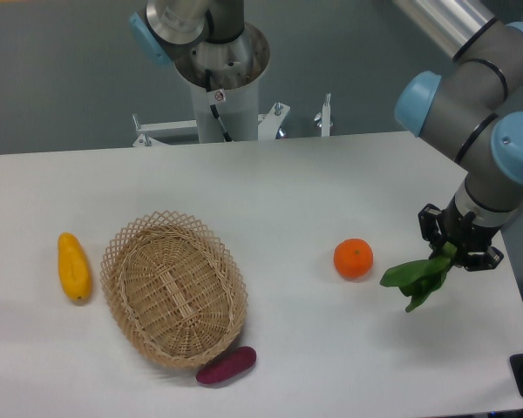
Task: Place the green vegetable on the table
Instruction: 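Hold the green bok choy in the gripper above the table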
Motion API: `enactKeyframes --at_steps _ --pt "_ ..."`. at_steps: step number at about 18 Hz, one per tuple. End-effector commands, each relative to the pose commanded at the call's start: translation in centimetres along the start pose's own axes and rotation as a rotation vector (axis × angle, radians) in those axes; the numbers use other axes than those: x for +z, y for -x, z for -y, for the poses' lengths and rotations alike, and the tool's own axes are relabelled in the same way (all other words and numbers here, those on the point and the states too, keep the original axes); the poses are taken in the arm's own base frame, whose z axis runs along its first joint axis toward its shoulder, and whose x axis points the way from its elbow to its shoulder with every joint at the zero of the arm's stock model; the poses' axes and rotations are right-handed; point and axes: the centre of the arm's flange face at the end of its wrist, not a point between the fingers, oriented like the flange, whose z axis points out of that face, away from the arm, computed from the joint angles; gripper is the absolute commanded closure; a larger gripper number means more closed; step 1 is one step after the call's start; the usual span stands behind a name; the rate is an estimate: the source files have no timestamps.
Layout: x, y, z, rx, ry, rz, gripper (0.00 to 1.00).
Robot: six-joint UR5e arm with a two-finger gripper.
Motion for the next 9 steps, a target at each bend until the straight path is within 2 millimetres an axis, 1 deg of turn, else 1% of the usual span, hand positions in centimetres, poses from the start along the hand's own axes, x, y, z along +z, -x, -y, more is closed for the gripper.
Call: enactKeyframes --at_steps 7,9 --pt "-0.15 -0.13 0.11 0.000 0.000 -0.003 0.77" --pt "-0.27 -0.30 0.42 0.001 0.002 -0.003 0.77"
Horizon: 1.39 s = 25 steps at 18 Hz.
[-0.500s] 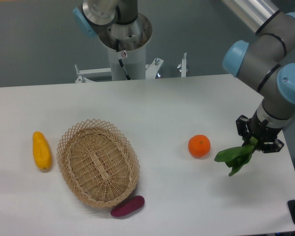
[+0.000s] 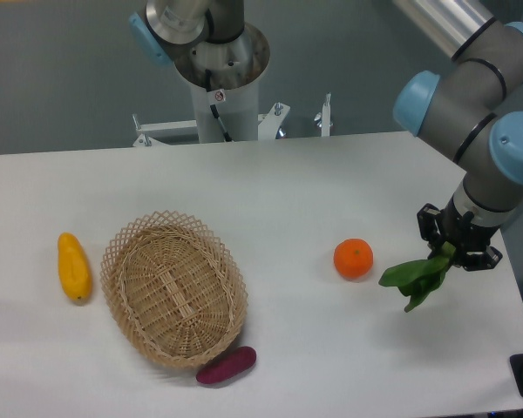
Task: Place the green vegetable on the table
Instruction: 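Carry the bok choy past the orange and lower it toward the table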
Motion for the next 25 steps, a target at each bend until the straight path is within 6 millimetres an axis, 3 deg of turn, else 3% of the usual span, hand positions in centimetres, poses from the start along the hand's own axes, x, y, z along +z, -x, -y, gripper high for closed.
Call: enactKeyframes --at_steps 4,7,9,17,21,25 --pt "0.1 -1.2 3.9 -0.031 -0.007 -0.007 0.77" --pt "0.8 -3.2 7.4 -0.036 -0.007 -0.024 0.77" --pt "1.5 -4.5 8.0 -0.045 -0.012 -0.046 0.77" --pt "5.7 -6.0 8.6 -0.033 -0.008 -0.027 0.76" --pt "7.2 -7.2 10.2 -0.085 -0.002 -0.042 0.76" --pt "8.4 -6.7 12.3 -0.127 -0.008 -0.032 0.77"
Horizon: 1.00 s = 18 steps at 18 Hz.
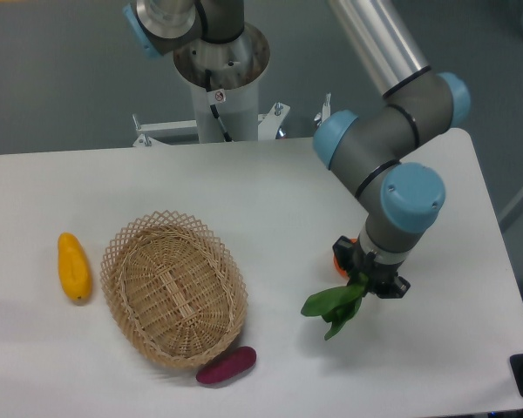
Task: Place the green vegetable on the table
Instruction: 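Carry the bok choy past the orange and lower it toward the table, then open the gripper to release the bok choy onto the table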
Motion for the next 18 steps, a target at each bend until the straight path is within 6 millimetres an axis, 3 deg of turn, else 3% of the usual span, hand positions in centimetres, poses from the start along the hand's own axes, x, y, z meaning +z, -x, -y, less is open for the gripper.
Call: enactKeyframes --at_steps 7,14,18 --pt "2.2 0.0 2.5 -0.003 -0.016 0.041 0.72" --pt "2.5 0.0 2.6 -0.002 -0.018 0.043 0.23" --pt "1.6 0.5 2.8 -0.001 -0.022 0.061 0.07"
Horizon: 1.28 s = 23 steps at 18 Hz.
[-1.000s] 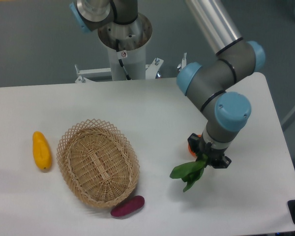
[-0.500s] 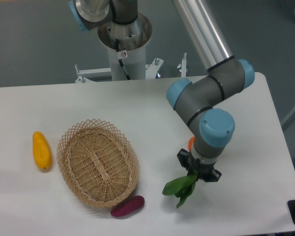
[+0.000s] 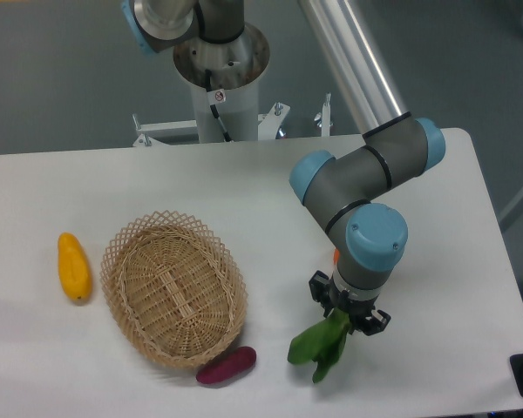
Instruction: Place the green vegetable on the table
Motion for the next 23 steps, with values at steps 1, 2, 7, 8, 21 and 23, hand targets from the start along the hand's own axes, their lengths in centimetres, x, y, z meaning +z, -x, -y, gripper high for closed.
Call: enactKeyframes --at_steps 1,2,7,8,21,23 --pt "-0.2 0.2 0.1 0.000 -0.002 0.006 0.03" --pt "-0.4 0.3 0.2 -0.001 -0.003 0.010 0.01" --pt "-3.6 2.0 -0.4 -0.018 -0.029 0.054 0.00" --pt "-4.3 2.7 -1.1 -0.029 -0.032 0.065 0.00" --pt "-10.7 8.7 -7.8 0.039 -0.022 0.055 0.00" --pt "-10.6 9.2 -8.8 0.083 -0.012 0.044 0.00"
